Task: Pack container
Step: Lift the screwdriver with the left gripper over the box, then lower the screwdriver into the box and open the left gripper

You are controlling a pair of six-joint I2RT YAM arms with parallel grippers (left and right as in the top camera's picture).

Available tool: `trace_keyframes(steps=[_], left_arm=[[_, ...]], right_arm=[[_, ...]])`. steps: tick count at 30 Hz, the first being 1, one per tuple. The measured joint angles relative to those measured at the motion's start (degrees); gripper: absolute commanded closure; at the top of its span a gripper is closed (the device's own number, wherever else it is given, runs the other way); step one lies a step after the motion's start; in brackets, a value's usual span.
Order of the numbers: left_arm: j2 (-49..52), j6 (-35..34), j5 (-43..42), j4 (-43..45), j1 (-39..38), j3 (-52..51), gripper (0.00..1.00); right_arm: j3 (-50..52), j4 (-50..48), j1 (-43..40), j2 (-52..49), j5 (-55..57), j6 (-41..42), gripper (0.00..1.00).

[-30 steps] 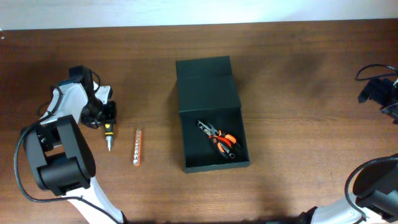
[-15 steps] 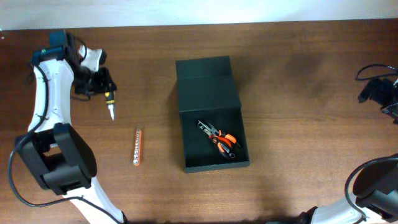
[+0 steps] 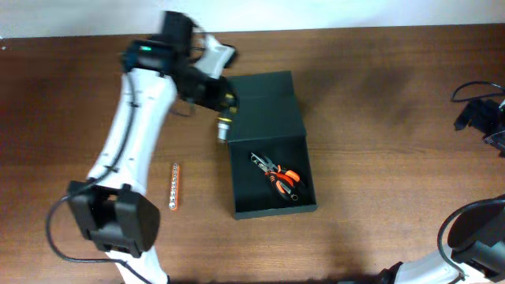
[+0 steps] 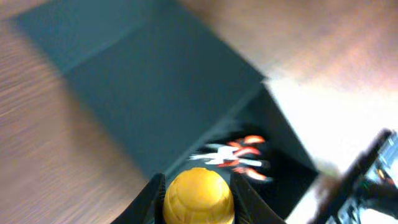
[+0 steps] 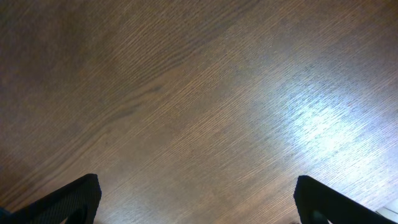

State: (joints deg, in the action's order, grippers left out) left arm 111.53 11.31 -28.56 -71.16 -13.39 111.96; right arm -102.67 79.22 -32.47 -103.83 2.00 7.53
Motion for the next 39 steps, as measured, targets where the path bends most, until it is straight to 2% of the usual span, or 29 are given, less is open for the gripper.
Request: trace_keyframes(steps=[5, 9, 13, 31, 39], left_arm=[[0.0, 0.0, 1.3, -0.5, -10.4, 0.0, 0.93], [0.0, 0.0, 7.8, -3.1, -17.7, 0.0, 0.93], [0.0, 0.0, 13.3, -2.7, -21.6, -0.1, 0.93], [-0.1, -2.1, 16.0, 11.9, -22.7, -19.5, 0.93], [-0.1, -2.4, 16.0, 13.1, -22.7, -23.1, 0.88]], right_arm=[[0.0, 0.0, 0.0, 0.0, 0.0, 0.0, 0.01], [0.0, 0.0, 0.0, 0.0, 0.0, 0.0, 0.01], [0.0, 0.0, 0.0, 0.0, 0.0, 0.0, 0.01], [0.0, 0.0, 0.0, 0.0, 0.0, 0.0, 0.01], [0.0, 0.0, 0.0, 0.0, 0.0, 0.0, 0.01]])
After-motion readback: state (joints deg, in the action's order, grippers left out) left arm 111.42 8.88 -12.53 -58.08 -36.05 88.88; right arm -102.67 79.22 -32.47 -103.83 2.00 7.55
